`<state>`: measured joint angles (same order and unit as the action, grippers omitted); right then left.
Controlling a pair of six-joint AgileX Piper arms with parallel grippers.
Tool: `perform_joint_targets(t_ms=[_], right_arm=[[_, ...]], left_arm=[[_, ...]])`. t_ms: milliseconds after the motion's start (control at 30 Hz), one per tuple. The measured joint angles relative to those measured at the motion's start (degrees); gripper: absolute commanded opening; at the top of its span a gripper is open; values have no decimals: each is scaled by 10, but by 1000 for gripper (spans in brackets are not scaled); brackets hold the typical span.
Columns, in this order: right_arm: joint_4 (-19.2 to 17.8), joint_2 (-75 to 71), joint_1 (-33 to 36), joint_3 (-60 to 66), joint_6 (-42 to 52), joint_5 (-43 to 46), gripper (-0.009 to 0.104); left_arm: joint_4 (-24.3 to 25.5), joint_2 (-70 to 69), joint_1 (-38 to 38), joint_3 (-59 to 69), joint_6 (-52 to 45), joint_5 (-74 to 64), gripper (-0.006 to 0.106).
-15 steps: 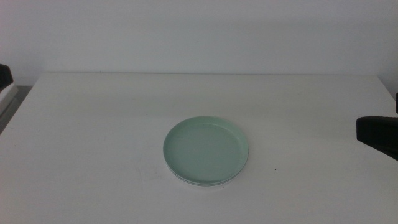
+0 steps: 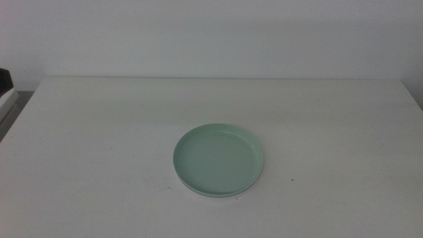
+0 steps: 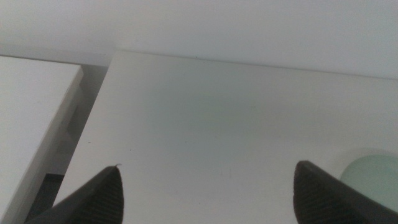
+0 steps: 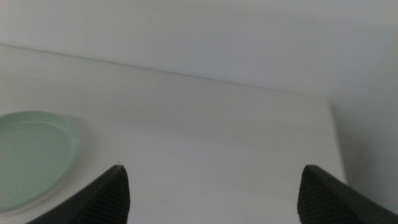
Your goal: Stack the three bowls on top of each other.
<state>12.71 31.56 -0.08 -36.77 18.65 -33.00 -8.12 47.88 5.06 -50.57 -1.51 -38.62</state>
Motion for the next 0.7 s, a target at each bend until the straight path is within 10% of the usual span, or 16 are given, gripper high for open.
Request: perform_joint_targets(t_ms=[700], right_arm=[[-54, -313, -6, 304, 0, 131, 92]], left_arm=[[31, -435, -48, 415, 0, 148, 94]])
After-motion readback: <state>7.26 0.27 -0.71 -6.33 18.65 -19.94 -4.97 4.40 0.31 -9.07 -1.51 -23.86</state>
